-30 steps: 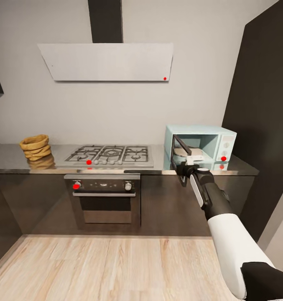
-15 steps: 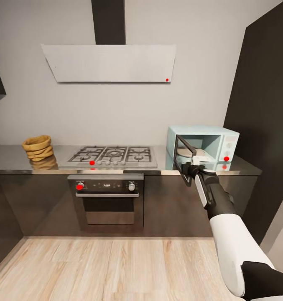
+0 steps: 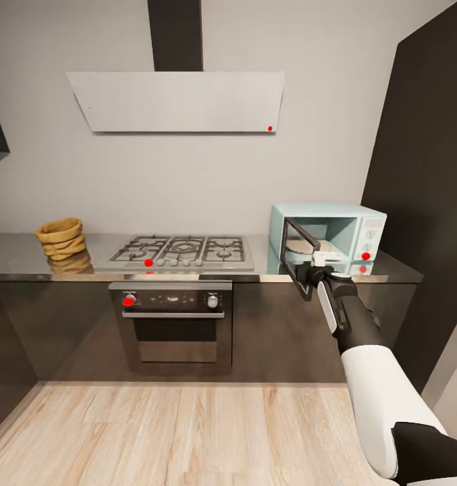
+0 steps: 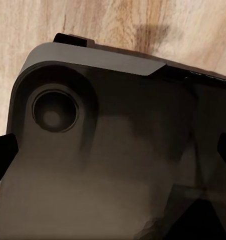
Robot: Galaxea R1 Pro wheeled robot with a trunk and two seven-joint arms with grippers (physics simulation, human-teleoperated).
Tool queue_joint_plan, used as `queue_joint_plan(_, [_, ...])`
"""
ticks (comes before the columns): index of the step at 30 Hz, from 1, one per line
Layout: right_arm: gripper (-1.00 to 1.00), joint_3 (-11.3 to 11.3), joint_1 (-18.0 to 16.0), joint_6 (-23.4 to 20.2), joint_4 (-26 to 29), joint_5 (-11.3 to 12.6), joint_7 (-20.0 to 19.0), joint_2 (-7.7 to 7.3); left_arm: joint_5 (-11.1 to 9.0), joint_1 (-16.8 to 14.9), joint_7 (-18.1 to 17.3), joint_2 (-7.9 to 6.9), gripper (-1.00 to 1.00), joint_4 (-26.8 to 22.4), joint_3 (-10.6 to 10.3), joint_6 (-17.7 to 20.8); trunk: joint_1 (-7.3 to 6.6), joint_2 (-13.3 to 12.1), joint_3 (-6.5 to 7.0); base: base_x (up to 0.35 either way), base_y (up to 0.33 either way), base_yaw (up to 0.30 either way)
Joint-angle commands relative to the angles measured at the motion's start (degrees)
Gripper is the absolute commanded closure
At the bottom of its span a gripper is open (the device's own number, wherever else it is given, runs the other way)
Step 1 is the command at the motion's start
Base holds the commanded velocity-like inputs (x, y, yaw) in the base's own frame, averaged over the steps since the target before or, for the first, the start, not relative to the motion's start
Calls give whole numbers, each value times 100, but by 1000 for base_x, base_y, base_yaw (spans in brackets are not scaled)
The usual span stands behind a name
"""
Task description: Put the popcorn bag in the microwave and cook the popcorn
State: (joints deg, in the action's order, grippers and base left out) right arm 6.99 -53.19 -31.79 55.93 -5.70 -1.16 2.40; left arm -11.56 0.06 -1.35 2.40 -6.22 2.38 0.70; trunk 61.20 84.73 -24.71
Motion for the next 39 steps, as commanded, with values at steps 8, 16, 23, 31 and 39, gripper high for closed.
queue_joint_plan(8, [100,13,-7,-108,-4,-197,-16,15,-30,3,-305,-49,-100,-7,26,7,-153,6,-6,38,25,0])
queue_joint_plan(16, [100,13,-7,-108,-4,-195,-16,24,-37,3,-365,-47,-100,-2,26,14,-153,6,-6,63,60,0])
queue_joint_plan(23, [100,13,-7,-108,-4,-195,-16,24,-39,3,-366,-47,-100,-2,26,17,-153,6,-6,3,4,0])
queue_joint_plan(31, [100,13,-7,-108,-4,-180,-7,18,-46,3,-366,-47,-100,-2,26,17,-153,6,-6,0,0,0])
queue_joint_plan(39, [100,13,-7,-108,-4,-180,-10,12,-41,3,-366,-47,-100,3,26,17,-153,6,-6,0,0,0])
